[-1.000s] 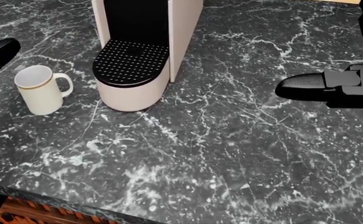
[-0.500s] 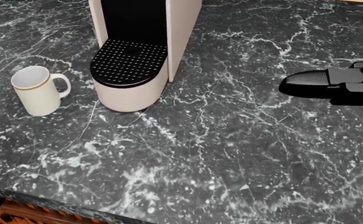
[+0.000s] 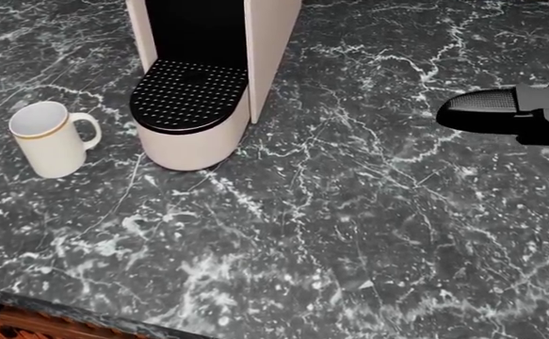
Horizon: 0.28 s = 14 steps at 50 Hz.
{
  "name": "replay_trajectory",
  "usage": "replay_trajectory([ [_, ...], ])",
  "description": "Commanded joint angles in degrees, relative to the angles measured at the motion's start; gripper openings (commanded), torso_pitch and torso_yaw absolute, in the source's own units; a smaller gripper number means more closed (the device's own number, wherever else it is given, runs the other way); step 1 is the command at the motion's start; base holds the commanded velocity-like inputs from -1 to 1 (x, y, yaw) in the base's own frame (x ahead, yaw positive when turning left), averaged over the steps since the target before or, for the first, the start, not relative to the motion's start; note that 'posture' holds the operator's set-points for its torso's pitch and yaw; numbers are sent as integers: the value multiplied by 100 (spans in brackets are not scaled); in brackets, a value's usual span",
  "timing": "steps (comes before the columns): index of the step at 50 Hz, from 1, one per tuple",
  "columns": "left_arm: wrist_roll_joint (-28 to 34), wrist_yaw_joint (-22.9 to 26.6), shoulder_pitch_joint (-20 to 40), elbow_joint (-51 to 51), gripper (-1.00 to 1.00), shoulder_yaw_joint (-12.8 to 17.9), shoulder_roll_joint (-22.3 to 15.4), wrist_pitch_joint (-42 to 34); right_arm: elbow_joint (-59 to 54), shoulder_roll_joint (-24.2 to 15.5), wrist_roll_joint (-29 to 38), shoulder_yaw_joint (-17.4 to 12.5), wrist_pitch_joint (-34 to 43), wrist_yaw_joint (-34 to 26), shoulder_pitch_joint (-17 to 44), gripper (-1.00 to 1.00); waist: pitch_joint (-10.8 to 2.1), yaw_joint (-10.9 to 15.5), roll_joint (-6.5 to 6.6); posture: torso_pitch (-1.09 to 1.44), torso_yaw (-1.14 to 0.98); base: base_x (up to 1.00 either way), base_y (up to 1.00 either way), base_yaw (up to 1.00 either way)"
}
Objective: Pick the mug from under the coffee machine dispenser and place it on the counter.
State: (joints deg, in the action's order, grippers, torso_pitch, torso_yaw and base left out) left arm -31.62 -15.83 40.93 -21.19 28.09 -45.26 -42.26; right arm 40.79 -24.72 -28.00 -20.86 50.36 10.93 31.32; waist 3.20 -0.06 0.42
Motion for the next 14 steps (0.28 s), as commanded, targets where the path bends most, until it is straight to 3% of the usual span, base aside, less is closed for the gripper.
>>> replay_trajectory([
  [1,-189,-105,197,-101,100,118,-237,107,104,-74,-14,-40,-151,19,135,100,-118,0,26,0,0,0,0,0],
  [14,-898,-492,308,-115,100,170,-898,119,120,-131,-98,-52,-141,69,161,100,-87,-6,58,0,0,0,0,0],
])
